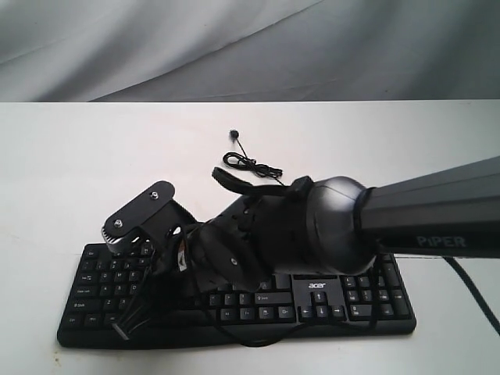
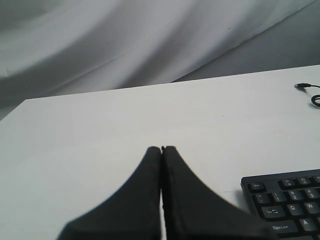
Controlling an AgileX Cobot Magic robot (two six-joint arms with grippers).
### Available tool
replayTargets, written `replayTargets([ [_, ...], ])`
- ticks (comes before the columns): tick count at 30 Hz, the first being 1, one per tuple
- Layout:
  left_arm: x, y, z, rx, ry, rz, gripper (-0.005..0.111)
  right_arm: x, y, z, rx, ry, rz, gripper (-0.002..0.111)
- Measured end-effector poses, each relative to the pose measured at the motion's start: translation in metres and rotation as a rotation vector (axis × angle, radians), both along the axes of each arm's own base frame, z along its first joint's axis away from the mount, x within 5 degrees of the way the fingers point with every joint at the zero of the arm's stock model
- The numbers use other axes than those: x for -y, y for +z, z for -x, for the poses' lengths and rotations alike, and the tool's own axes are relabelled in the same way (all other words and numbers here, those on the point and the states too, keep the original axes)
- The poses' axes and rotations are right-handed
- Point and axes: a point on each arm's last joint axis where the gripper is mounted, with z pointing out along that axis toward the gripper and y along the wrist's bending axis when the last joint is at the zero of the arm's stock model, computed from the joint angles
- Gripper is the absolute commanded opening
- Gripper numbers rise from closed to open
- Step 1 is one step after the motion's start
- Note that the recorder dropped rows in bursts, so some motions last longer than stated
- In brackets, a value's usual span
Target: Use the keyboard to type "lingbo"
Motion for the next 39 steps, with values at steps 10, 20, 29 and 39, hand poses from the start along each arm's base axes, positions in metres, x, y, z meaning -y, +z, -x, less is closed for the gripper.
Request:
replayTargets([
  [10, 0.0, 0.0, 0.0, 0.0, 0.0, 0.0, 0.0, 0.002, -0.012, 0.001, -0.018, -0.002, 0.025, 0.0],
  [20, 0.0, 0.0, 0.0, 0.0, 0.0, 0.0, 0.0, 0.002, -0.018, 0.001, -0.028, -0.001, 0.039, 0.0],
  [29, 0.0, 0.0, 0.0, 0.0, 0.0, 0.0, 0.0, 0.001, -0.023, 0.0, -0.028, -0.002, 0.041, 0.0],
  [39, 0.0, 0.0, 0.0, 0.0, 0.0, 0.0, 0.0, 0.008, 0.004, -0.006, -0.003, -0.026, 0.001, 0.0],
])
